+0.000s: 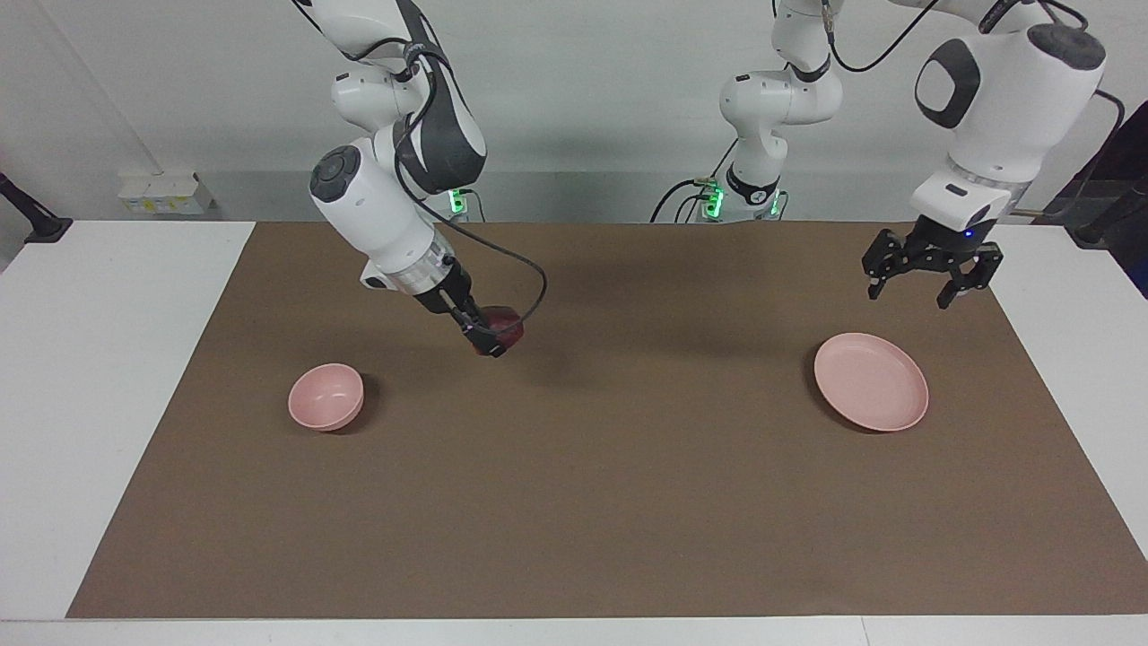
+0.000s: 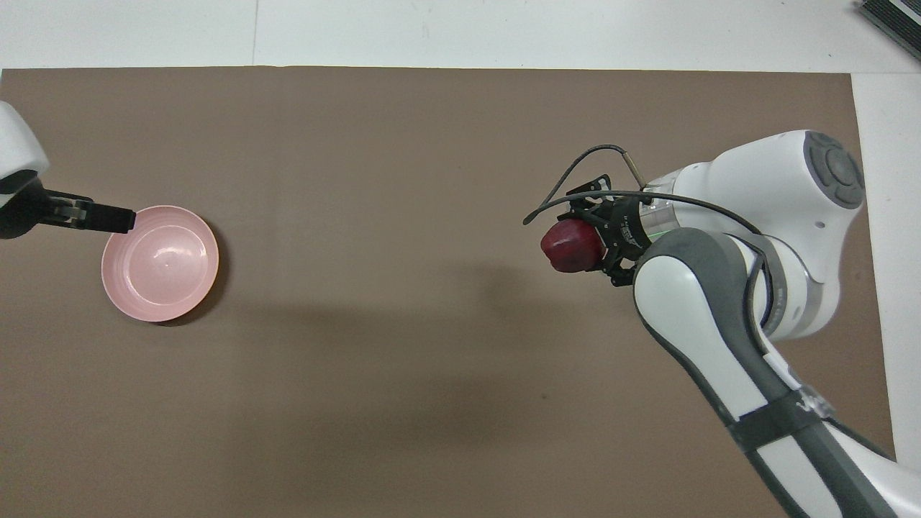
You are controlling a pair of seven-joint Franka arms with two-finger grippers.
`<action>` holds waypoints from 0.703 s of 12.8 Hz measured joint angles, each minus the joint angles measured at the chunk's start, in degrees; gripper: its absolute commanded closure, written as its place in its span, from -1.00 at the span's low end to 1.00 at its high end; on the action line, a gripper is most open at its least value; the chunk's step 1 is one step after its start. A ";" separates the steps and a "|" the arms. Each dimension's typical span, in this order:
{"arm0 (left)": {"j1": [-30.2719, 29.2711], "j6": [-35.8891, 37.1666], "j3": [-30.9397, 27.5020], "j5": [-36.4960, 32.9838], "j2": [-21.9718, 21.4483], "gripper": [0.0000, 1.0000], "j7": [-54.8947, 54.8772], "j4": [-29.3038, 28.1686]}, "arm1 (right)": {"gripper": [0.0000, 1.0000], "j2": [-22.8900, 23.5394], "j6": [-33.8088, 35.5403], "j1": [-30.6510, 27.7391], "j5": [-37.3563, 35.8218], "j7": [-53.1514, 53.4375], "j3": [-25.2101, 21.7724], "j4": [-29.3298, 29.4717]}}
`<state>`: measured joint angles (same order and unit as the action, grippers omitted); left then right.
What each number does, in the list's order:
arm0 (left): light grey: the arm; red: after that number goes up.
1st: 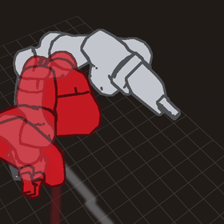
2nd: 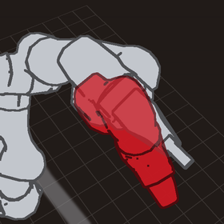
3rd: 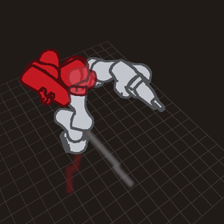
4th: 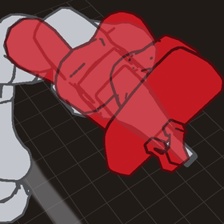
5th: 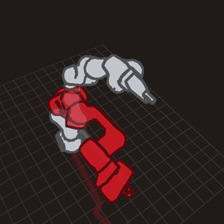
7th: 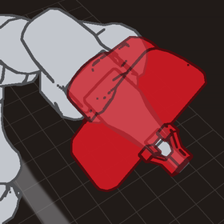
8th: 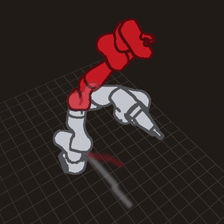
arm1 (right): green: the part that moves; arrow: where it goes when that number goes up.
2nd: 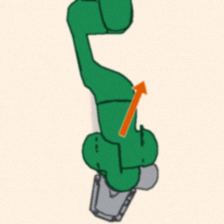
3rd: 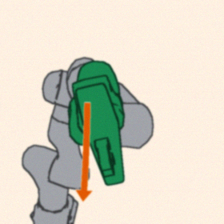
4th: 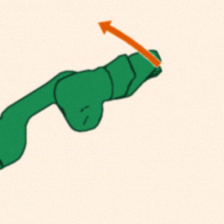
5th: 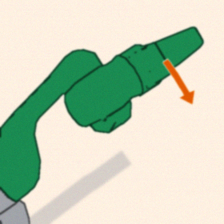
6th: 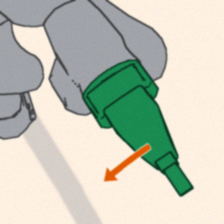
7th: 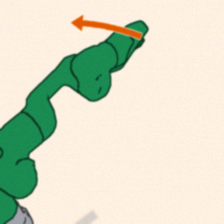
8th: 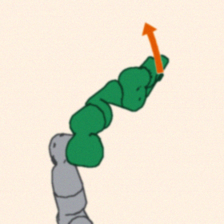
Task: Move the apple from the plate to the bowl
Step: 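Lower the apple into the small pink cup with the right gripper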
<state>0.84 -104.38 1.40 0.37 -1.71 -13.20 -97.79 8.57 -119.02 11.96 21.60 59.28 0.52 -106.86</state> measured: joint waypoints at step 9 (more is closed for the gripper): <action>3.69 18.66 -3.61 -0.24 0.18 -1.00 -0.26 12.33 | 1.00 0.07 -4.27 -14.00 -20.52 -35.94 -0.24 -2.19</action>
<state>4.53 -85.72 -2.21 0.13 -1.53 -13.46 -85.46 8.64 -123.29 -2.04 1.09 23.34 0.29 -109.05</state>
